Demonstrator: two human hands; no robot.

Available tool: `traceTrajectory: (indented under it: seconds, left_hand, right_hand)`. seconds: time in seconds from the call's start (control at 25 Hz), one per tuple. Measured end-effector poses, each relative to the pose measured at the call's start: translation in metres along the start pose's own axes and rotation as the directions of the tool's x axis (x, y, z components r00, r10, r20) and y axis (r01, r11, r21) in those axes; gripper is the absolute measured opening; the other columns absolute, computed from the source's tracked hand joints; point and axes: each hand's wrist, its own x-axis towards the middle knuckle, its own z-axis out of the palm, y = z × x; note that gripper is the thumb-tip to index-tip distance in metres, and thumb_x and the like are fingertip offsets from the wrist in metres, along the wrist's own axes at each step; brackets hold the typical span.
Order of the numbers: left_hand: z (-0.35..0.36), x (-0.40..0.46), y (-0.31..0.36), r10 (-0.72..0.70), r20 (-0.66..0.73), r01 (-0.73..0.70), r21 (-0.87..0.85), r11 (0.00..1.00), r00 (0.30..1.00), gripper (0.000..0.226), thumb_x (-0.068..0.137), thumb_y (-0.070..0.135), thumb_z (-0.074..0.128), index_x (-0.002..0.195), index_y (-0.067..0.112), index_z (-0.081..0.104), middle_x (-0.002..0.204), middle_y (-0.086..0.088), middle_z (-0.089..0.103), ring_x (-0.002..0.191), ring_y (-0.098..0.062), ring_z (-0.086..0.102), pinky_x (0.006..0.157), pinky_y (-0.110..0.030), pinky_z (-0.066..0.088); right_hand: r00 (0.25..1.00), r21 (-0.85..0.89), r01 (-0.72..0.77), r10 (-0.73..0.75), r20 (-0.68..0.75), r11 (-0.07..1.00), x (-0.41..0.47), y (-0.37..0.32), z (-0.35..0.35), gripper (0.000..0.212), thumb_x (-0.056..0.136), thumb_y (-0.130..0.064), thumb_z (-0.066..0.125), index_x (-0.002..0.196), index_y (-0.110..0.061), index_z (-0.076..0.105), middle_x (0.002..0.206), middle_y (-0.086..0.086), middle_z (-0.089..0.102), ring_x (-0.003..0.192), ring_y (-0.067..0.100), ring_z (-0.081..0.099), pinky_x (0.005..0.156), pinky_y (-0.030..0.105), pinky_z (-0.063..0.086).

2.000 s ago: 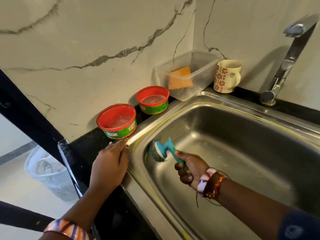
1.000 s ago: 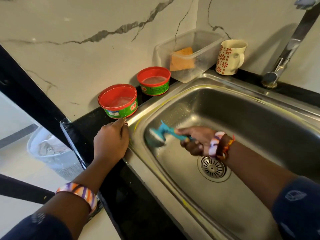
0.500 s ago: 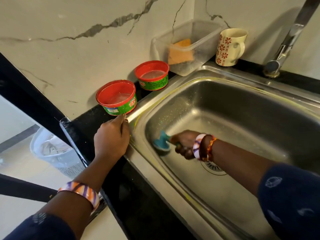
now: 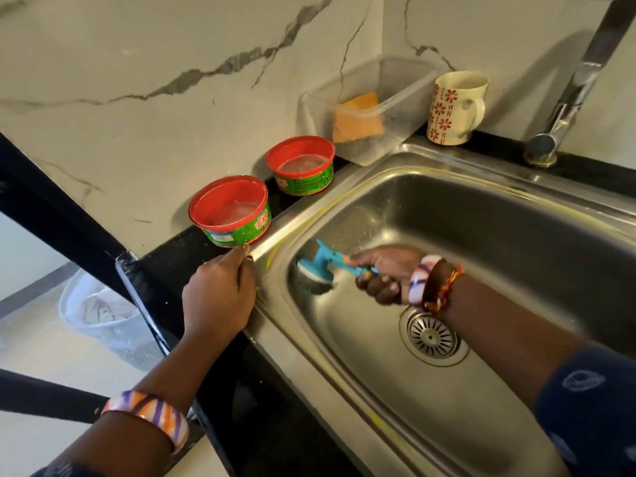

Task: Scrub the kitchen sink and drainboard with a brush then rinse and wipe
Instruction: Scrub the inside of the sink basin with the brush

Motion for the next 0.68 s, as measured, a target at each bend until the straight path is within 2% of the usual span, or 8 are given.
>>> traceTrajectory:
  seconds: [0.08,0.16,0.2,0.24,0.32,0.44,0.56,0.68]
  left_hand:
    - [0.001,0.000,-0.001,-0.013,-0.001,0.013,0.009,1.000,1.000,0.027,0.095,0.022,0.047,0.112,0.014,0.066,0.091,-0.015,0.068,0.081,-0.039,0.061,0.062,-0.029,0.034]
    - [0.002,0.000,-0.002,-0.012,0.005,0.012,0.002,1.000,1.000,0.028,0.095,0.024,0.046,0.112,0.015,0.066,0.089,-0.014,0.067,0.079,-0.038,0.061,0.061,-0.029,0.033]
    - [0.003,0.000,-0.003,-0.010,0.003,0.010,0.002,1.000,1.000,0.030,0.095,0.026,0.044,0.112,0.015,0.066,0.089,-0.013,0.067,0.079,-0.038,0.061,0.060,-0.029,0.033]
    - [0.004,0.001,-0.004,-0.010,-0.001,0.010,0.006,1.000,1.000,0.034,0.094,0.030,0.040,0.112,0.016,0.065,0.091,-0.012,0.068,0.081,-0.038,0.061,0.060,-0.030,0.034]
    - [0.006,0.002,-0.005,0.001,-0.013,-0.001,0.022,1.000,1.000,0.044,0.088,0.036,0.032,0.110,0.017,0.065,0.092,-0.011,0.068,0.082,-0.039,0.061,0.060,-0.030,0.035]
    - [0.006,0.002,-0.006,0.016,-0.018,-0.016,0.018,1.000,1.000,0.046,0.085,0.036,0.031,0.109,0.016,0.066,0.089,-0.010,0.068,0.078,-0.035,0.061,0.059,-0.029,0.035]
    - [0.005,0.001,-0.007,0.004,-0.012,-0.004,-0.004,1.000,1.000,0.047,0.085,0.036,0.031,0.109,0.016,0.066,0.087,-0.009,0.068,0.076,-0.032,0.061,0.059,-0.029,0.035]
    - [0.004,0.002,-0.007,0.007,-0.007,-0.007,0.007,1.000,1.000,0.048,0.085,0.037,0.030,0.115,0.020,0.064,0.087,-0.008,0.068,0.076,-0.031,0.061,0.058,-0.028,0.034]
  right_hand:
    - [0.997,-0.011,0.047,-0.047,-0.054,0.999,0.000,-0.004,0.000,0.015,0.098,-0.023,0.042,0.098,-0.015,0.054,0.052,0.000,0.033,0.025,0.000,0.020,0.027,0.006,0.016]
    - [0.997,-0.073,0.029,-0.034,-0.068,0.997,0.012,0.016,0.005,0.028,0.098,-0.024,0.043,0.119,-0.008,0.052,0.054,0.000,0.031,0.027,0.001,0.019,0.032,0.007,0.014]
    - [0.995,-0.060,0.023,-0.028,-0.091,0.998,0.021,0.029,0.009,0.032,0.097,-0.023,0.044,0.122,-0.005,0.052,0.054,0.001,0.031,0.027,0.002,0.019,0.033,0.008,0.014]
    - [0.992,-0.007,0.017,-0.017,-0.124,1.000,0.030,0.038,0.013,0.028,0.097,-0.021,0.045,0.116,-0.004,0.055,0.052,0.001,0.032,0.025,0.003,0.020,0.033,0.007,0.015]
    - [0.983,0.154,0.014,0.015,-0.184,0.988,0.046,0.040,0.014,0.019,0.097,-0.018,0.043,0.087,-0.005,0.053,0.038,0.001,0.036,0.020,0.004,0.023,0.029,0.006,0.018]
    - [0.952,0.323,0.113,-0.010,-0.305,0.939,0.064,0.017,-0.022,0.029,0.098,-0.013,0.038,0.069,-0.011,0.039,0.024,-0.002,0.033,0.015,0.005,0.028,0.024,0.006,0.021]
    - [0.865,0.295,0.300,-0.129,-0.484,0.907,0.071,-0.014,-0.076,0.028,0.099,-0.010,0.030,0.073,-0.012,0.039,0.027,-0.002,0.044,0.017,0.002,0.038,0.024,0.012,0.030]
    - [0.838,0.436,0.345,-0.063,-0.543,0.831,0.077,-0.010,-0.090,0.013,0.099,-0.013,0.037,0.101,-0.012,0.050,0.053,0.006,0.053,0.023,0.008,0.046,0.027,0.010,0.033]
